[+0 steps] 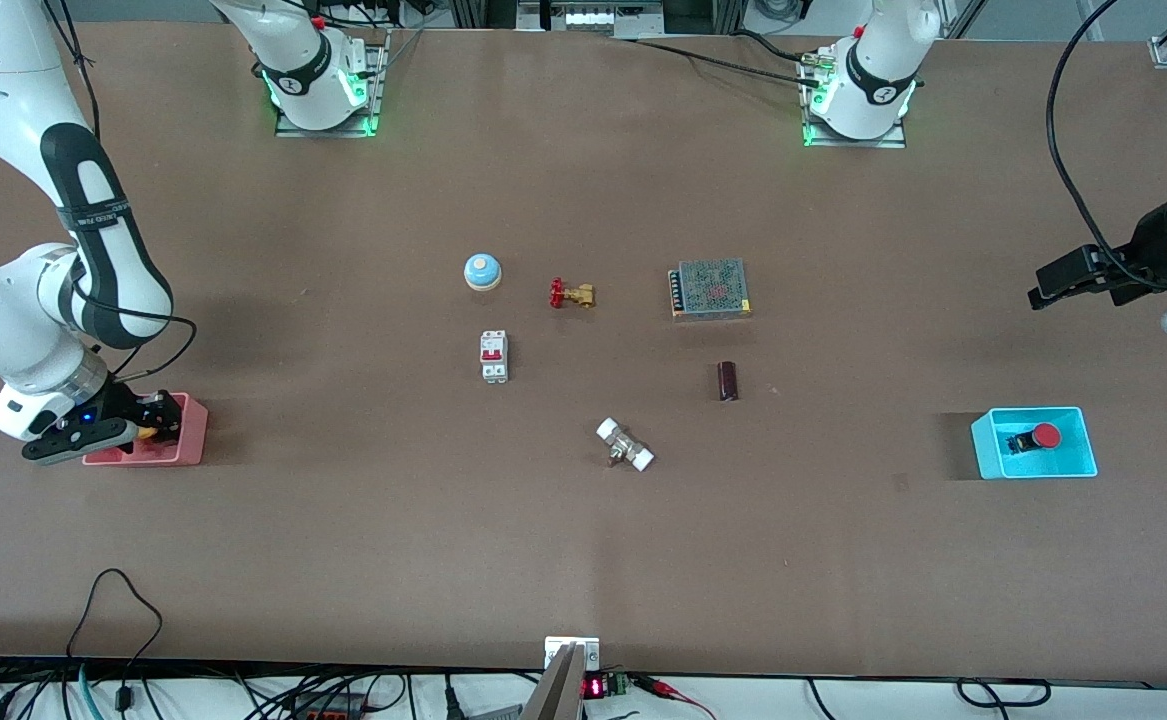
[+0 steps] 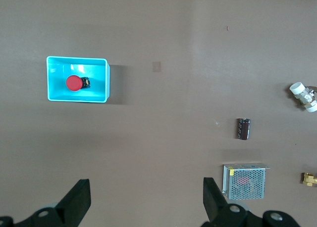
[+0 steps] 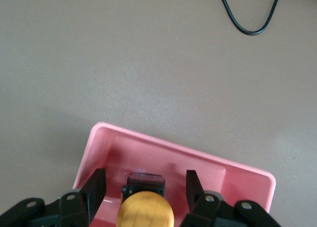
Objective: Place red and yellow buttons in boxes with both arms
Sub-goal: 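Lower the yellow button into the pink box and open the right gripper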
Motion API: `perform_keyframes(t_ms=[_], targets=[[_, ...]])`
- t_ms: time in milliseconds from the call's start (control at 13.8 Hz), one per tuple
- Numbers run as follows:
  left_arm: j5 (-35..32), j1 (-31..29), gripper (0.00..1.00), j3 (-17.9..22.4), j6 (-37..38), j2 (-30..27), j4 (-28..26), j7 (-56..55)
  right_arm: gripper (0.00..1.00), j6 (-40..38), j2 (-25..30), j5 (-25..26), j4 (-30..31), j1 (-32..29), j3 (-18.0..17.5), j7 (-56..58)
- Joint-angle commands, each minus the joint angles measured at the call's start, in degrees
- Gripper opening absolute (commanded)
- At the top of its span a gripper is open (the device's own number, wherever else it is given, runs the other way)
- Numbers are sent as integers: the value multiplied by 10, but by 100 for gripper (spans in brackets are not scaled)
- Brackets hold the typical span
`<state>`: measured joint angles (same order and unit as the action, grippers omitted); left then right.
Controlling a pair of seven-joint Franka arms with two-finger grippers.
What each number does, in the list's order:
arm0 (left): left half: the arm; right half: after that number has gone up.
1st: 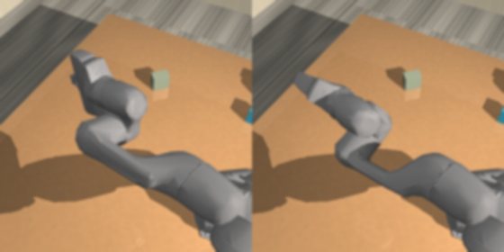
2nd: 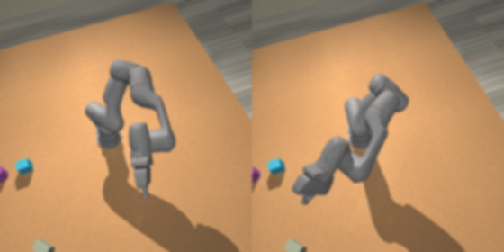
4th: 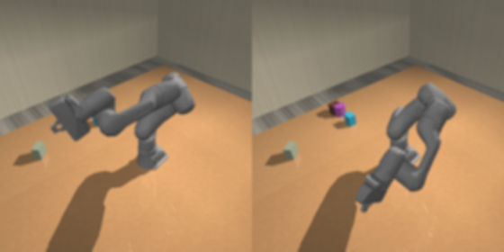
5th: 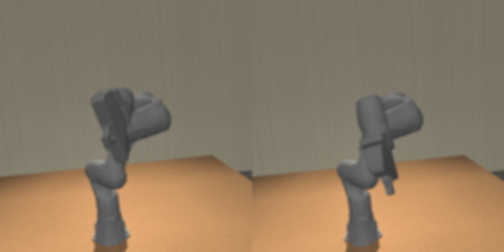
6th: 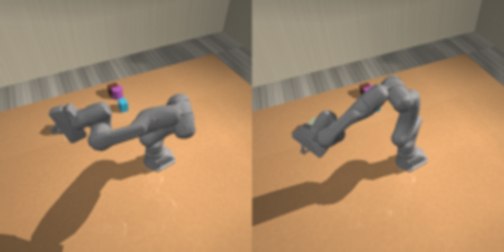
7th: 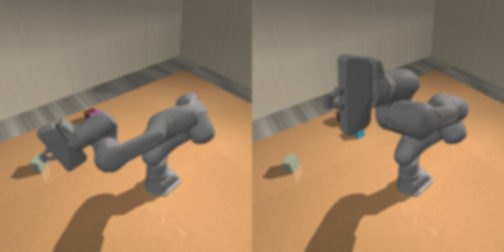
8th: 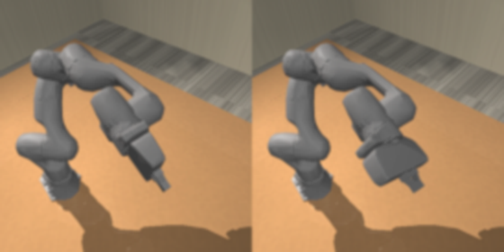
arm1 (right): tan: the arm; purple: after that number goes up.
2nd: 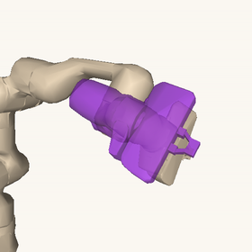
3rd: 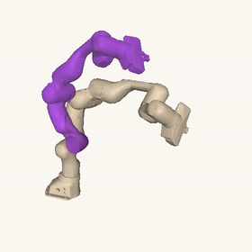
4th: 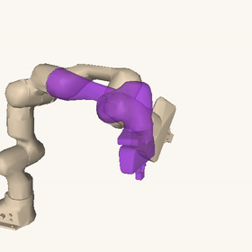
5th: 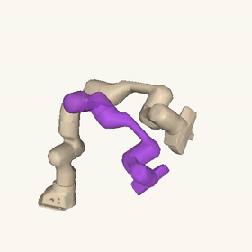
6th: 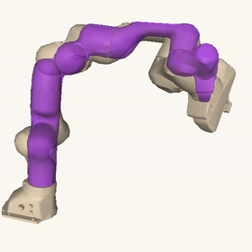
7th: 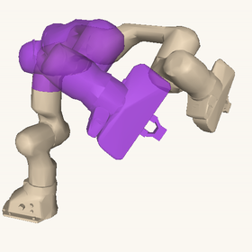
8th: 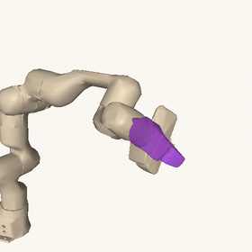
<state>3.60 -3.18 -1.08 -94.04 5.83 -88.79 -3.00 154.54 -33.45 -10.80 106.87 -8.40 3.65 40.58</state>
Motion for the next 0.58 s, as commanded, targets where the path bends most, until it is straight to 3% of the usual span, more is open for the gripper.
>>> perform_keyframes(t_ms=[0,291,508], targets=[[-11,-5,100,-5,10,-2,6,11,89,2,5,-12,-4,-6,-7,16],[-11,-6,100,-5,3,-3,6,12,100,-18,29,-13,-6,-7,-7,28],[-11,-6,100,-5,4,-3,5,12,100,-78,72,-13,-6,-5,-7,24]])
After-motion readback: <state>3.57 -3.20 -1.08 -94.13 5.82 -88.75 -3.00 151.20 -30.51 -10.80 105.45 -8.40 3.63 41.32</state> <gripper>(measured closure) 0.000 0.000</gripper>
